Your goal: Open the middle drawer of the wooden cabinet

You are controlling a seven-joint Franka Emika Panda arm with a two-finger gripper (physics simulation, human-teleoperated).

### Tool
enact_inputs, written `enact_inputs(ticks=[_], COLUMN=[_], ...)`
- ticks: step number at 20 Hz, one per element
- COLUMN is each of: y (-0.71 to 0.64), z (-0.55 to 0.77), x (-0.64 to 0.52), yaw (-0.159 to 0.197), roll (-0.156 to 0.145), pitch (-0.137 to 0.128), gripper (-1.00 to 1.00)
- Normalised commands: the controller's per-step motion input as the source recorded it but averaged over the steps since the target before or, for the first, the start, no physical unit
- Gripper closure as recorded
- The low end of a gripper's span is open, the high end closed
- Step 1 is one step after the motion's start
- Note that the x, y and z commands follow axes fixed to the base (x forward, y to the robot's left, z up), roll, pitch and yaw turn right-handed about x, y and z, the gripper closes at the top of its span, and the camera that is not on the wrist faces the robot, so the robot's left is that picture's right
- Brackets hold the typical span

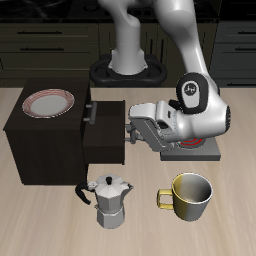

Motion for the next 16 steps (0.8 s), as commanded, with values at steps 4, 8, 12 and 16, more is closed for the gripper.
enact_inputs(ticks=[4,8,12,16], y=[0.51,0.56,0.82,0.59], z=[0.00,0.01,0.07,0.03], x=[0.01,-0.05,-0.21,-0.16], yaw=[0.010,-0.005,-0.012,-0.006], roll=[0.095,0.105,0.161,0.124], pitch=[-0.040,-0.019,-0.045,-0.031], gripper=[1.00,1.00,1.00,1.00])
